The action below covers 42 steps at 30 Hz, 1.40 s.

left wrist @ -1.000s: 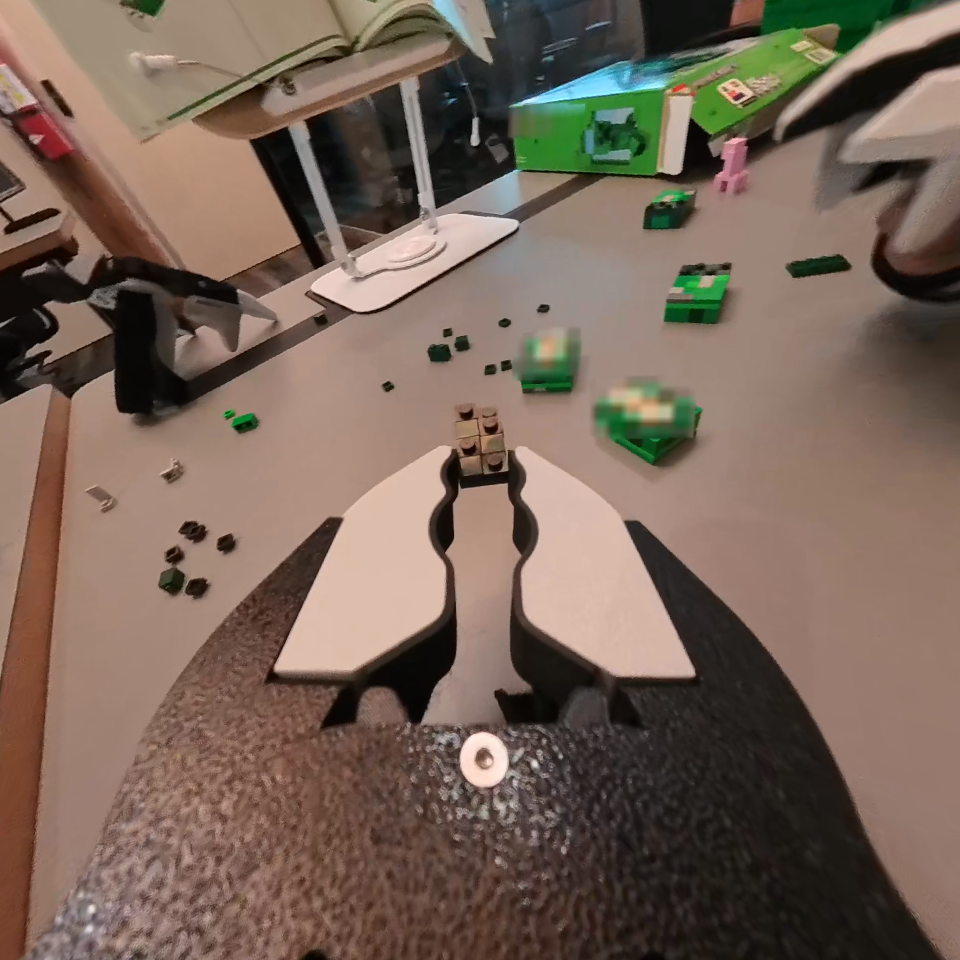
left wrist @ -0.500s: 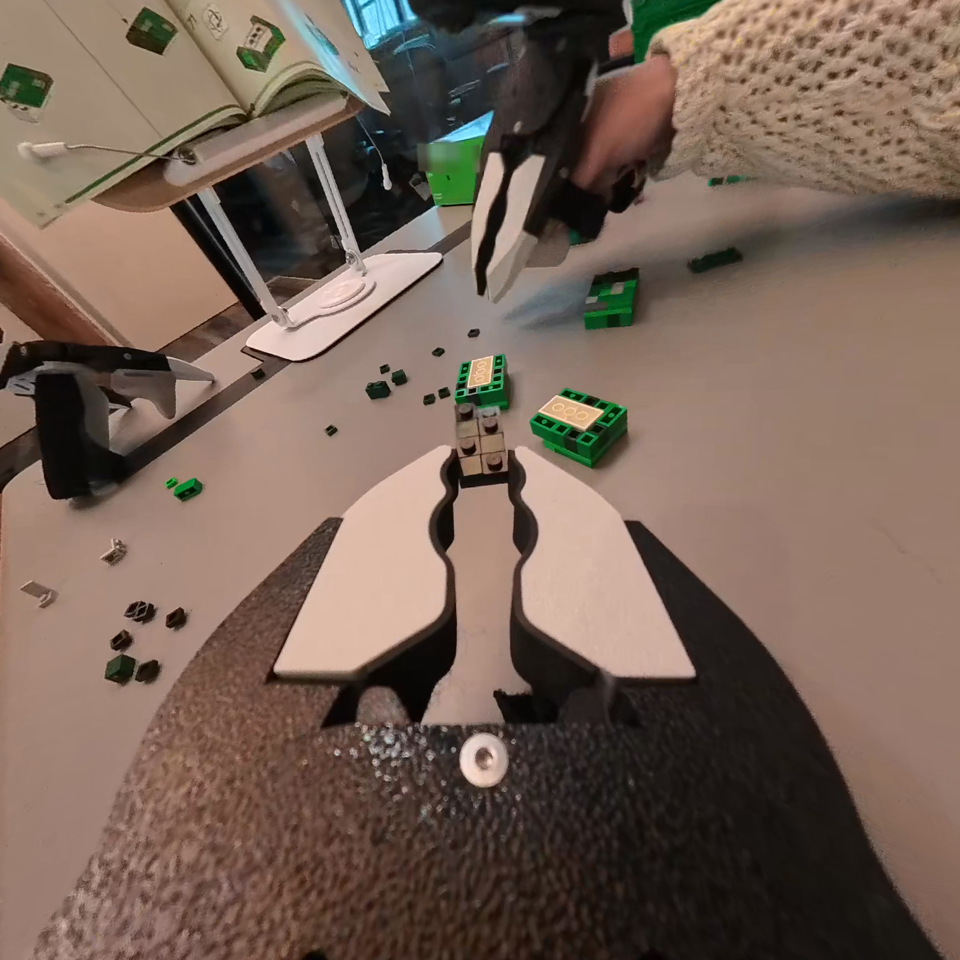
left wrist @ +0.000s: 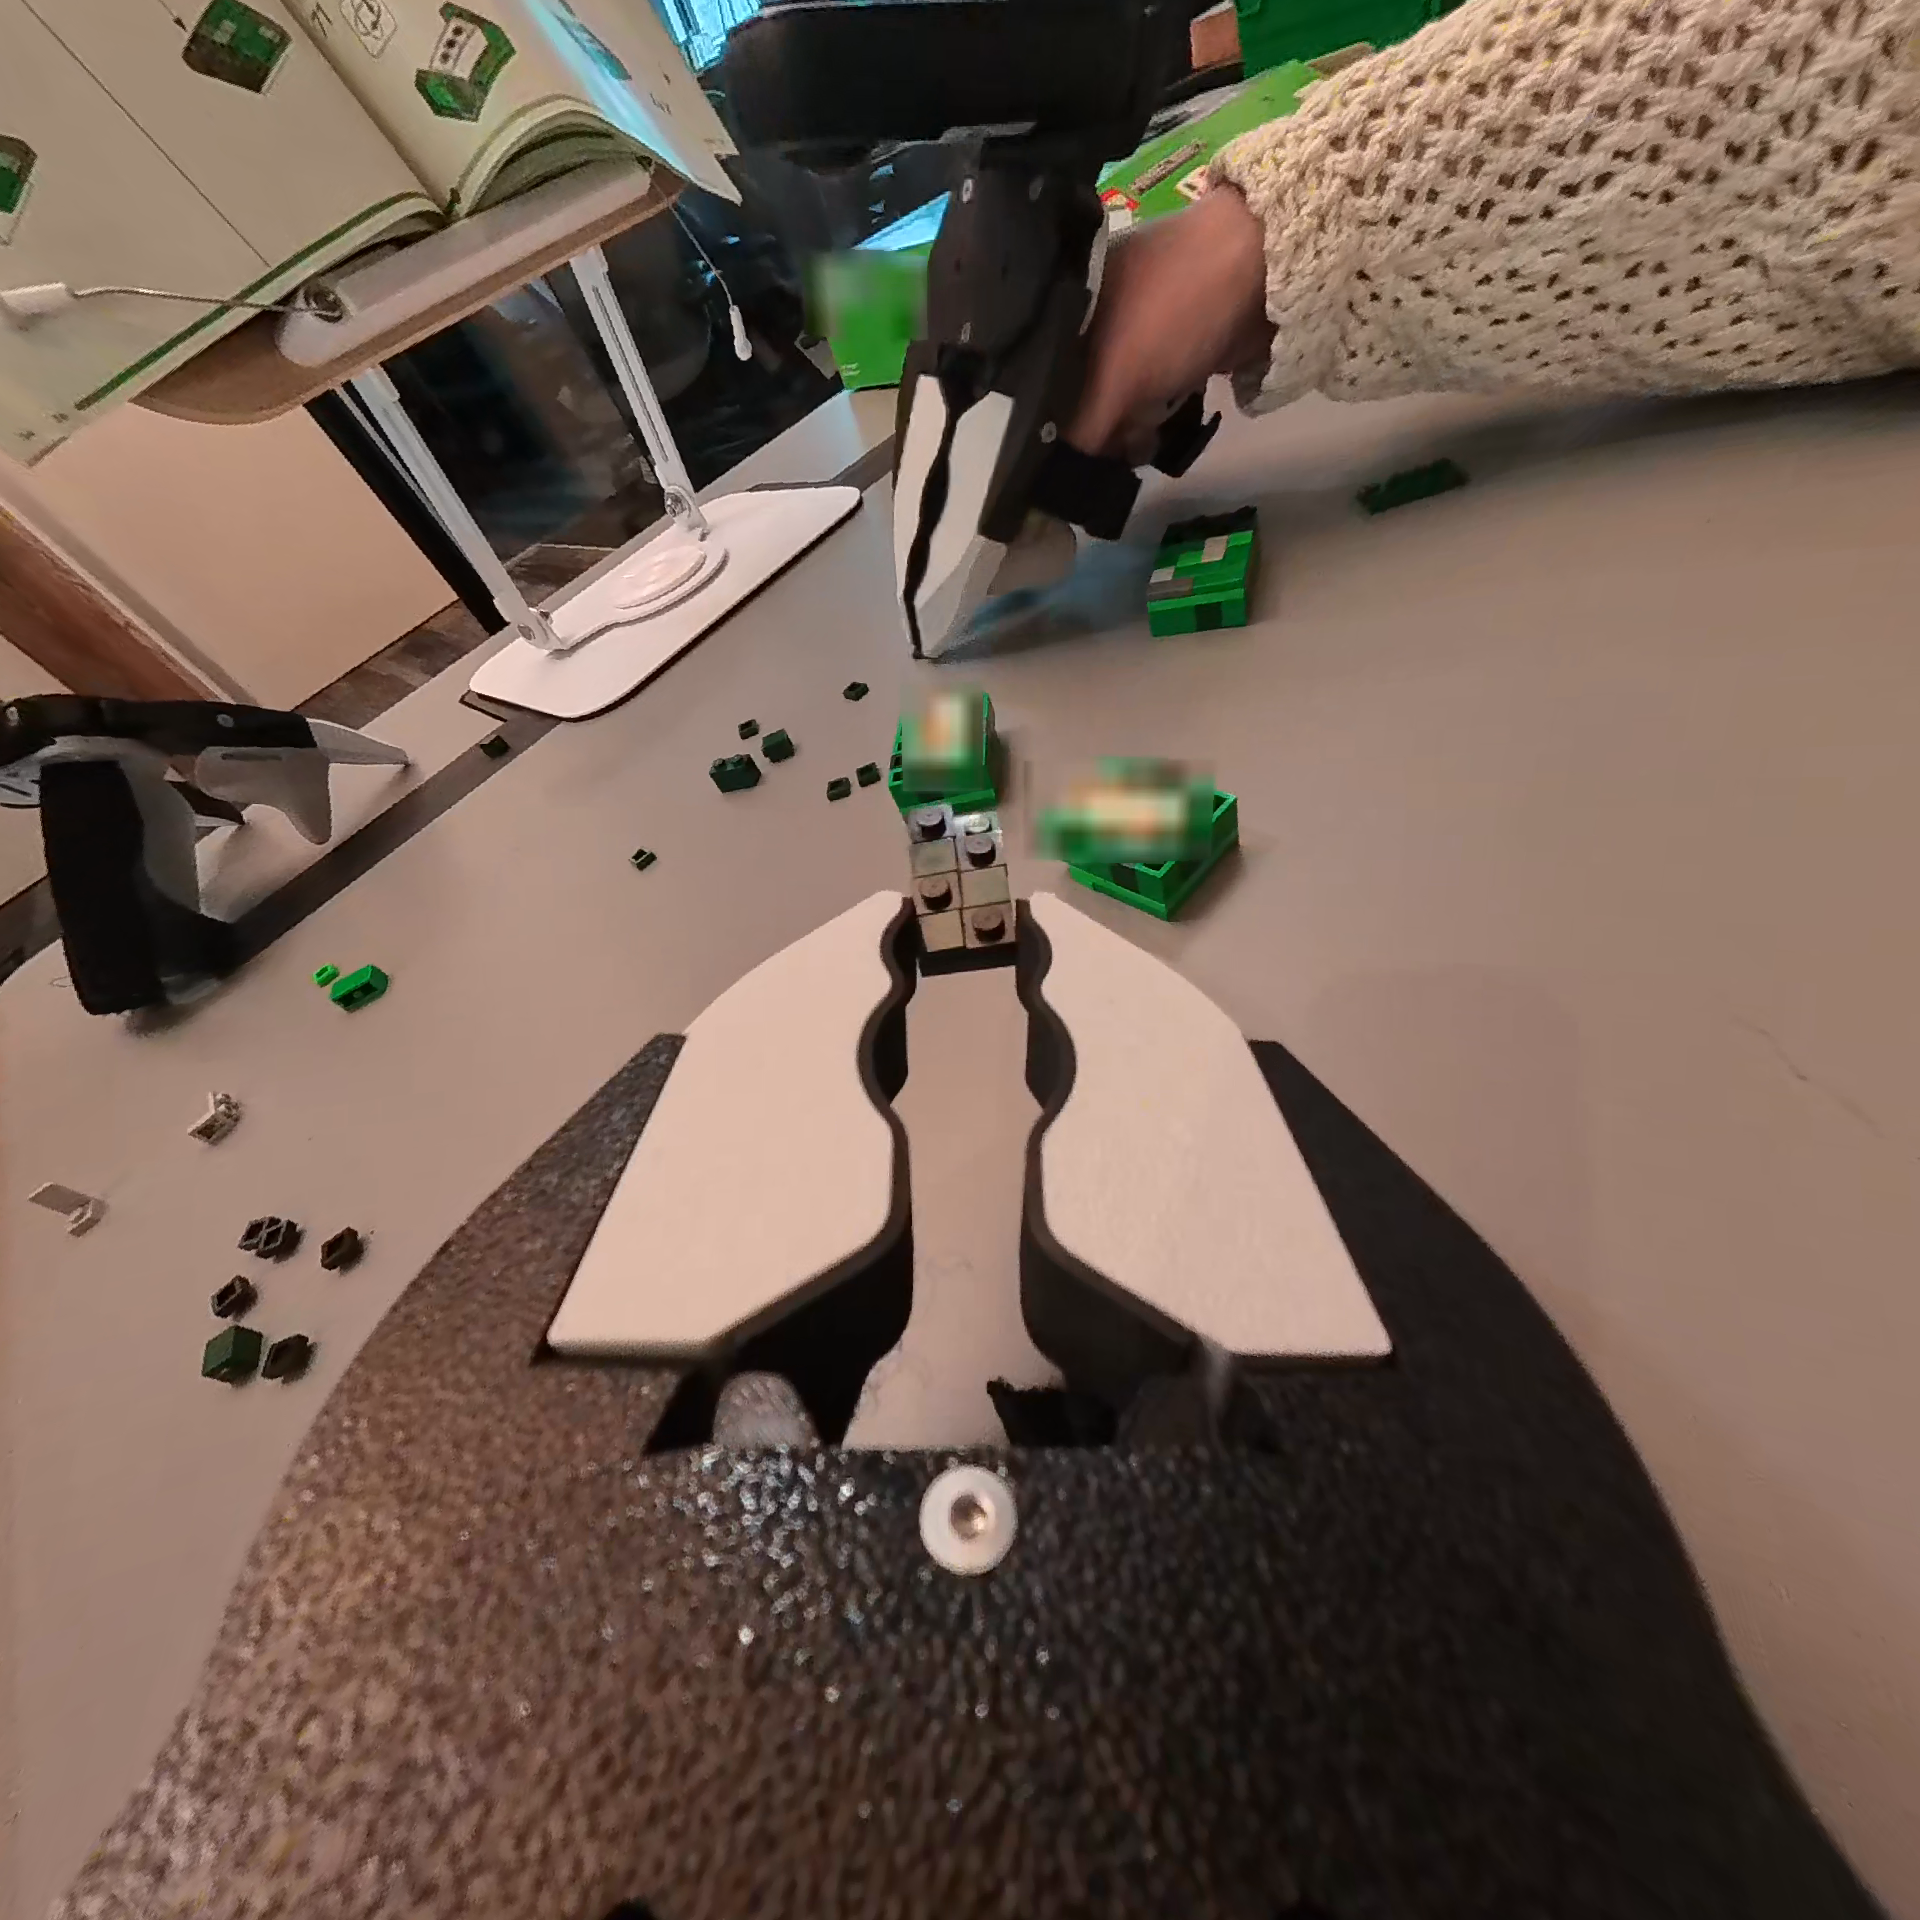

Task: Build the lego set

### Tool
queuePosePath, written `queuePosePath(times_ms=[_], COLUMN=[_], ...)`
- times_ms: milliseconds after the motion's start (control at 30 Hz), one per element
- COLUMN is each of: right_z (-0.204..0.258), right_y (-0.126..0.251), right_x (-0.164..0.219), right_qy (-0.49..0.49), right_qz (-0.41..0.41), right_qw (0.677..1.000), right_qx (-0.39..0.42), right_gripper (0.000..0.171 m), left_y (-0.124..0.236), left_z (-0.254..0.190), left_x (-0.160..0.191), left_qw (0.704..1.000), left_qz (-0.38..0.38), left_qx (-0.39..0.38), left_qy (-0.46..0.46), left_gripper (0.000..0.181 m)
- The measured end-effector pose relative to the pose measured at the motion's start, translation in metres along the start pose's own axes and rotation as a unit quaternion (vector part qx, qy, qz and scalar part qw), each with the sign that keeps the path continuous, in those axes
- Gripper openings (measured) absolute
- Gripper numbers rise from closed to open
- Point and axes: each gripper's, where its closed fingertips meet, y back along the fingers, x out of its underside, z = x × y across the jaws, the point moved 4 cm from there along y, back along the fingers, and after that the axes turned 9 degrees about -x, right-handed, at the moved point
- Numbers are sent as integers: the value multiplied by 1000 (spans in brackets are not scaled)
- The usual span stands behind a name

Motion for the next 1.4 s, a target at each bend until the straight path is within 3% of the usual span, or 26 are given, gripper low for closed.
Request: queuePosePath(times_ms=[100,200,367,500,733,933,1100,1300,1400], right_z=[22,74,157,195,208,207,221,247,251], right_y=[11,30,33,21,15,2,-14,-50,-62], right_x=[-10,-25,-33,-35,-42,-33,-39,-50,-62], right_qy=[86,171,238,252,252,216,213,289,259], right_qz=[-30,-86,-99,-99,-104,-86,-108,-85,-78], right_qw=[996,980,964,958,955,964,961,933,932], right_qx=[-3,-44,-68,-91,-113,-126,-143,-199,-240], right_gripper=[10,9,9,9,0,1,5,13,14], left_y=[0,1,5,2,1,3,24,27,25], left_z=[-1,-6,-33,-49,-48,-8,35,45,43], left_x=[0,-5,-21,-20,-18,-14,-13,-9,-6], left_qw=[1000,999,992,988,989,995,982,980,982], left_qz=[1,-18,-66,-56,-48,-25,-55,-61,-51], left_qx=[0,11,47,71,77,-59,-183,-180,-172], left_qy=[-7,-24,-95,-126,-114,-78,2,58,58], left_gripper=[17,17,17,17,17,17,17,17,17])
